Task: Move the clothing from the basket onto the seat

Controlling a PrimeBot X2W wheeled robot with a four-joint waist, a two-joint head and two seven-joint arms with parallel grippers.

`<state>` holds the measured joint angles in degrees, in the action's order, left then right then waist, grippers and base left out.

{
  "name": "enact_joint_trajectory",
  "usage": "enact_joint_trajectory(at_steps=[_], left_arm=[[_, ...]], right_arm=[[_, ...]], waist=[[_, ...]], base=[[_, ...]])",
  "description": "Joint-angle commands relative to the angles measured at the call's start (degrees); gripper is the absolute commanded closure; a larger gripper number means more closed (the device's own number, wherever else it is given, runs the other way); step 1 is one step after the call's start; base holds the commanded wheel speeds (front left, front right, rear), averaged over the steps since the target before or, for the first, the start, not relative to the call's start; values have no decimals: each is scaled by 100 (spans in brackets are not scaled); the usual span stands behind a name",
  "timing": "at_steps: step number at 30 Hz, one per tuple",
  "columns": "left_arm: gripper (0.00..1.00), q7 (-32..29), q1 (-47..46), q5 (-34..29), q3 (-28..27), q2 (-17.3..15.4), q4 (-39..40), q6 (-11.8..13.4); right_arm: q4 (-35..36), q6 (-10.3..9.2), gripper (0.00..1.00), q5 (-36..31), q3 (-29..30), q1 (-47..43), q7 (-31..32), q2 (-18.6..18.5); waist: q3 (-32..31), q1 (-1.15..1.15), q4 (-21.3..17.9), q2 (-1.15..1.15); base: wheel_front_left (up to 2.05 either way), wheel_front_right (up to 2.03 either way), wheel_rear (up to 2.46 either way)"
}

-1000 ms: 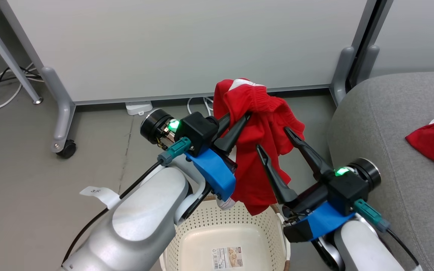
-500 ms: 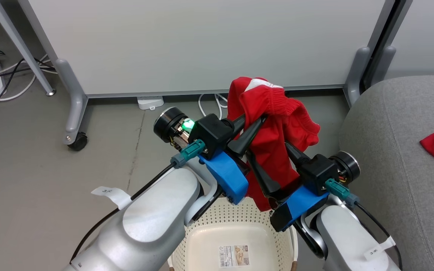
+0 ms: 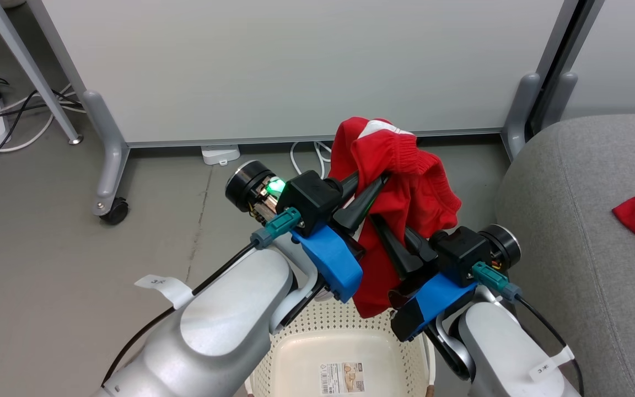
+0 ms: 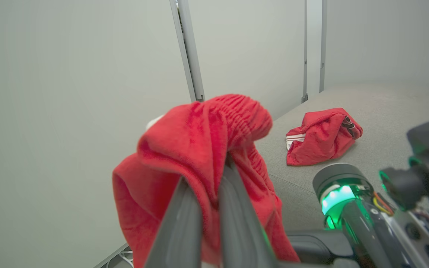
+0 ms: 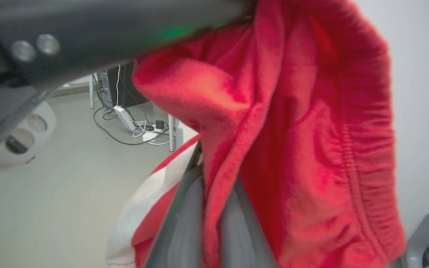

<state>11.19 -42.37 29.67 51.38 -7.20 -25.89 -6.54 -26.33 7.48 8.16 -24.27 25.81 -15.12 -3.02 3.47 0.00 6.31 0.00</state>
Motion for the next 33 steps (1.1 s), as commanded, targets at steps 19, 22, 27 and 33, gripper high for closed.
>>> enact_joint_trajectory(at_steps=[19,22,27,33], left_arm=[[0,165,-92,-138,69,-60,-16,228],[0,203,-123,-153,81,-64,-16,243],[0,230,-133,-153,88,-73,-12,248],[0,256,-88,-152,105,-74,15,297]], right_arm=[[59,3,100,68,41,-11,-5,17],[77,3,100,64,51,-16,-5,18],[112,2,100,38,127,-63,-5,18],[218,2,100,-19,292,-129,-5,16]], waist=[[40,0,-24,0],[70,0,-34,0],[118,0,-67,0],[214,0,-162,0]], base=[[0,0,0],[0,0,0],[0,0,0],[0,0,0]])
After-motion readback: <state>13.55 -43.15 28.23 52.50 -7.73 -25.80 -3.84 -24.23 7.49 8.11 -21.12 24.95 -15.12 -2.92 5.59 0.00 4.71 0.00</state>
